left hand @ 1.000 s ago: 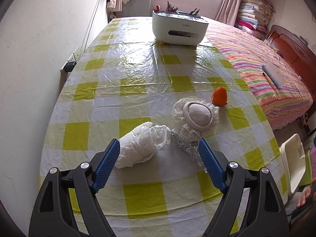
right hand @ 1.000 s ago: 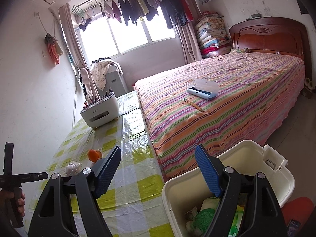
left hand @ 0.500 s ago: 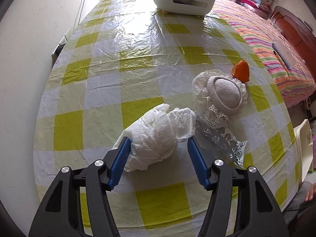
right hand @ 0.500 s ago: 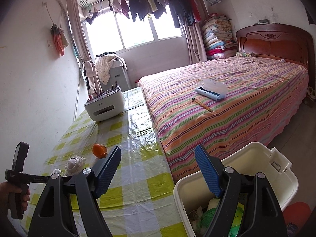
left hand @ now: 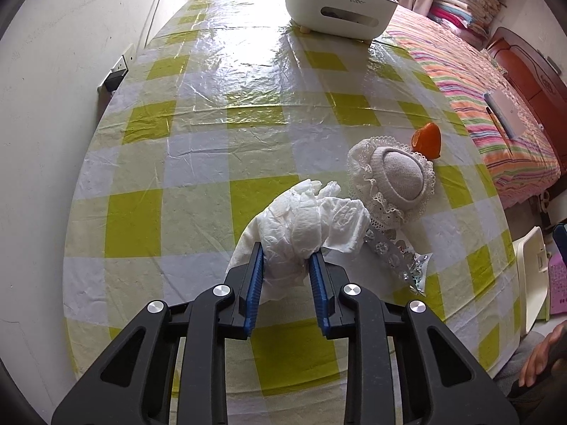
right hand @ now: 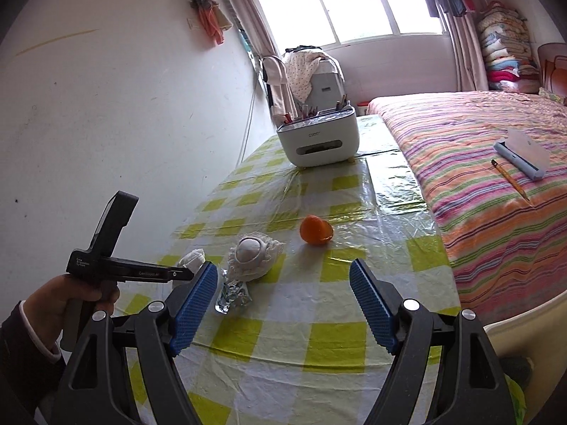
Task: Collect trash
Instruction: 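Grasp the white crumpled tissue with the left tool while the right tool reaches the silver blister pack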
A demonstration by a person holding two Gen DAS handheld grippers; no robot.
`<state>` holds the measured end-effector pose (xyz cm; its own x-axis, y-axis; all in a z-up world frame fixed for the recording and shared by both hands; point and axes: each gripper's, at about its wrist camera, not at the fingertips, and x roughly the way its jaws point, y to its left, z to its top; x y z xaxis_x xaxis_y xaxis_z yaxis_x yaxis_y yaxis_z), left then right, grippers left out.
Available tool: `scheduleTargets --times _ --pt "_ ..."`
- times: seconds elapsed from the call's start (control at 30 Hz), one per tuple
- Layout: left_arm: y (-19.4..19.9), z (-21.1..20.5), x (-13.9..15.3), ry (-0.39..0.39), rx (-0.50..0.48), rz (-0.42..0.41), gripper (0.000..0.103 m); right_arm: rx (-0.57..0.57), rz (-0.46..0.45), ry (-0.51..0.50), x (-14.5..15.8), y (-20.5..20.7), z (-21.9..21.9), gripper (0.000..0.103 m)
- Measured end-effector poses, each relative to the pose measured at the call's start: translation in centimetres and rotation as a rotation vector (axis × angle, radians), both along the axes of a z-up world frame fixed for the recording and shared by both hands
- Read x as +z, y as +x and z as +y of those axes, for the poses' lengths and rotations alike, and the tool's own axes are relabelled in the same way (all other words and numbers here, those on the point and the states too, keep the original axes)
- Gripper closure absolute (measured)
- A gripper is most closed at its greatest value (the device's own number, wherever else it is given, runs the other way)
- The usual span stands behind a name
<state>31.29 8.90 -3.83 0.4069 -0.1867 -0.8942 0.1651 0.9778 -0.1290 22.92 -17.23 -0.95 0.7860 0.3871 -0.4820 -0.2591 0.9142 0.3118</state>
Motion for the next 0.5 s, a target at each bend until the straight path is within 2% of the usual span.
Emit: scheduleTargets --times 0.1,0.17,0.33,0.5 --pt "-0.8 0.4 1.3 -0.005 0.018 -0.037 0.078 0.089 0.010 -0.055 -0.2 1.0 2.5 0.028" --pt "-1.2 1.0 1.9 -0.033 0.043 -0.045 0.078 0.161 0.014 -0.127 -0.6 1.5 4.8 0.028" --pt "-1.5 1.8 2.6 -0.055 0.079 -0.055 0.078 0.271 0.021 -0.372 -2.8 2.1 10.7 0.028" --pt "-1.9 1.8 2.7 -0.070 0.080 -0.060 0.078 0.304 0.091 -0.453 -4.9 3.6 13.4 0.029"
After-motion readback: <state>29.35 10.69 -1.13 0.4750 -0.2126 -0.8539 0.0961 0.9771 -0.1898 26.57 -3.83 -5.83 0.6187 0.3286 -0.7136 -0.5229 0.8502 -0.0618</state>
